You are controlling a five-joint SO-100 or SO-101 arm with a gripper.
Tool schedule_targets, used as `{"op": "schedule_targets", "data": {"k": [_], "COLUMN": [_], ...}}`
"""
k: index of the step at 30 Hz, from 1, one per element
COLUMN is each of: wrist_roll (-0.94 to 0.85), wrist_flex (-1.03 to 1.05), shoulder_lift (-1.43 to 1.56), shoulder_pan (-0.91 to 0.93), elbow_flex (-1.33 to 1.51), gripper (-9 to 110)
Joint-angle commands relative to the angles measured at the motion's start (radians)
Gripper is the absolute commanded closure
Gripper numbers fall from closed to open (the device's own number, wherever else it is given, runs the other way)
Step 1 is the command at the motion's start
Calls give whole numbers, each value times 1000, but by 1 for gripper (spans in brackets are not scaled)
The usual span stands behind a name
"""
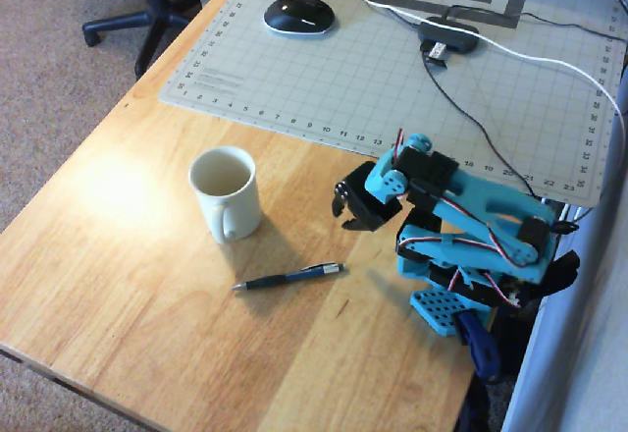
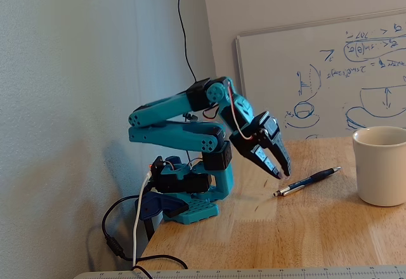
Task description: Grasp a pen and put it in a mug.
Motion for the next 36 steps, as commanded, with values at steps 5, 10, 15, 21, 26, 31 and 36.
{"op": "schedule_targets", "data": {"k": [5, 10, 15, 21, 26, 31, 36], "wrist_roll": [419, 770, 1091, 1281, 1305, 1310, 1312], "wrist_flex": [-3, -8, -32, -207, -348, -422, -431], "shoulder_lift": [-380, -635, -848, -1037, -1144, -1193, -1204], "shoulder_pan": [-121, -216, -305, -396, -410, -433, -434], "elbow_flex": [-316, -430, -514, -529, -508, -459, -445], "gripper": [85, 82, 79, 80, 80, 80, 81]}}
